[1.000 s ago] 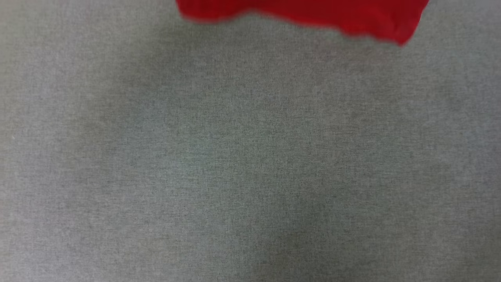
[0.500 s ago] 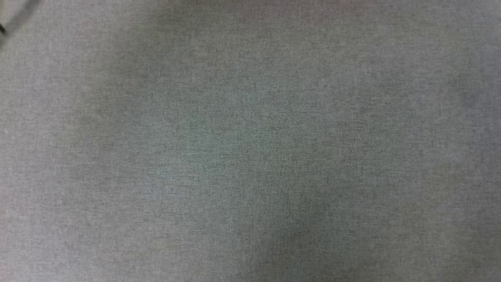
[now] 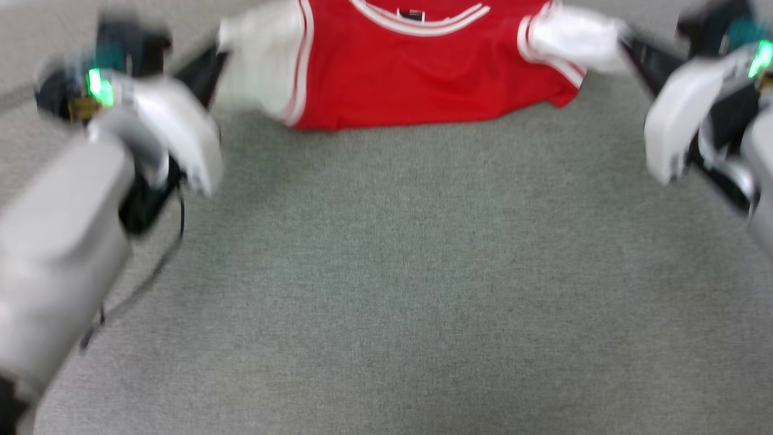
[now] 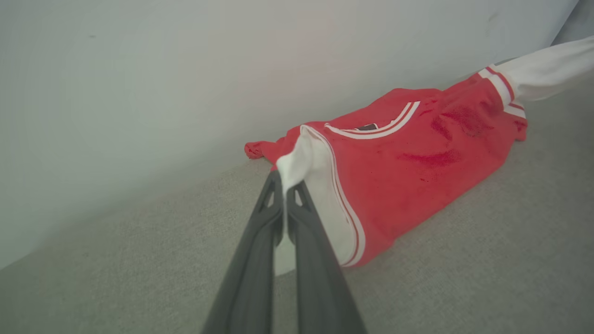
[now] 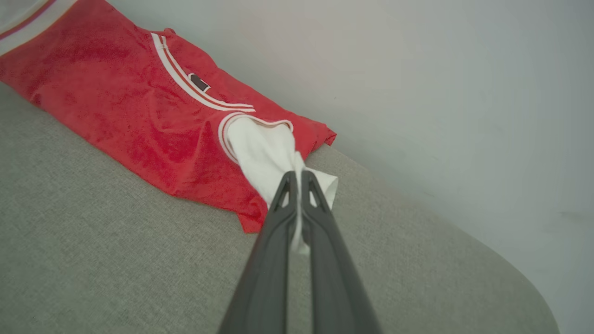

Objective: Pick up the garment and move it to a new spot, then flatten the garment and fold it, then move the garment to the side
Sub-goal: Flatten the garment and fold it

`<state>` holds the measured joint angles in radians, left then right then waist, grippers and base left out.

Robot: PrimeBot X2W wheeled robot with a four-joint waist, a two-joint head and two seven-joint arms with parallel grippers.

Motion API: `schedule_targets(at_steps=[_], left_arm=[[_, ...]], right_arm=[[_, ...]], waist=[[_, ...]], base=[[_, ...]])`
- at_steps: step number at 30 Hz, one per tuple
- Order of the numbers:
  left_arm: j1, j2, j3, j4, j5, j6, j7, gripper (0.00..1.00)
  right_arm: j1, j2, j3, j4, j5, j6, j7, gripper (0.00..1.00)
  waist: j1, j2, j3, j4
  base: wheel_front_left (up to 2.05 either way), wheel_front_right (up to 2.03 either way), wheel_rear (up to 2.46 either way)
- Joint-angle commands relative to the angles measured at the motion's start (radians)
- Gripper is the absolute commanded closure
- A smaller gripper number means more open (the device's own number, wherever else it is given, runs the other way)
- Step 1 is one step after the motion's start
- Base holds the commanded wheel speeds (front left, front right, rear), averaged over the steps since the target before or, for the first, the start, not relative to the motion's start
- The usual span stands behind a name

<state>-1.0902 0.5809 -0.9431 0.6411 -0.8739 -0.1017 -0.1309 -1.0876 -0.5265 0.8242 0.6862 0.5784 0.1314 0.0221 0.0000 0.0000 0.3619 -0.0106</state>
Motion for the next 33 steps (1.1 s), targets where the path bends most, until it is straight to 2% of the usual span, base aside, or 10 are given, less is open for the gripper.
schedule_targets(at_steps=[1, 7, 14, 18, 27, 33], left_arm=[[0.051, 0.012, 0.005, -0.017, -0.021, 0.015, -0.01, 1.0], [0.332, 0.095, -0.004, -0.163, -0.092, 0.107, -0.032, 1.0], [0.598, 0.196, -0.019, -0.324, -0.17, 0.214, -0.031, 1.0], [0.715, 0.253, -0.032, -0.393, -0.205, 0.27, -0.017, 1.0], [0.92, 0.338, -0.04, -0.525, -0.294, 0.365, -0.026, 1.0], [1.004, 0.393, -0.033, -0.617, -0.325, 0.424, -0.049, 1.0]], right_arm=[[0.035, -0.014, 0.007, -0.014, 0.013, -0.001, -0.009, 1.0], [0.258, -0.077, 0.066, -0.095, 0.081, -0.001, -0.03, 1.0], [0.501, -0.171, 0.041, -0.177, 0.096, -0.001, -0.027, 1.0], [0.638, -0.212, 0.001, -0.222, 0.091, -0.001, -0.011, 1.0], [0.954, -0.292, -0.155, -0.381, 0.109, -0.002, 0.06, 1.0], [1.136, -0.301, -0.264, -0.489, 0.114, -0.002, 0.148, 1.0]], waist=[[0.0, 0.0, -0.032, 0.0], [0.0, 0.0, -0.12, -0.015], [0.0, 0.0, -0.208, -0.024], [0.0, 0.0, -0.247, -0.024], [0.0, 0.0, -0.305, -0.026], [0.0, 0.0, -0.31, -0.021]], base=[[0.0, 0.0, 0.0], [0.0, 0.0, 0.0], [0.0, 0.0, 0.0], [0.0, 0.0, 0.0], [0.0, 0.0, 0.0], [0.0, 0.0, 0.0]])
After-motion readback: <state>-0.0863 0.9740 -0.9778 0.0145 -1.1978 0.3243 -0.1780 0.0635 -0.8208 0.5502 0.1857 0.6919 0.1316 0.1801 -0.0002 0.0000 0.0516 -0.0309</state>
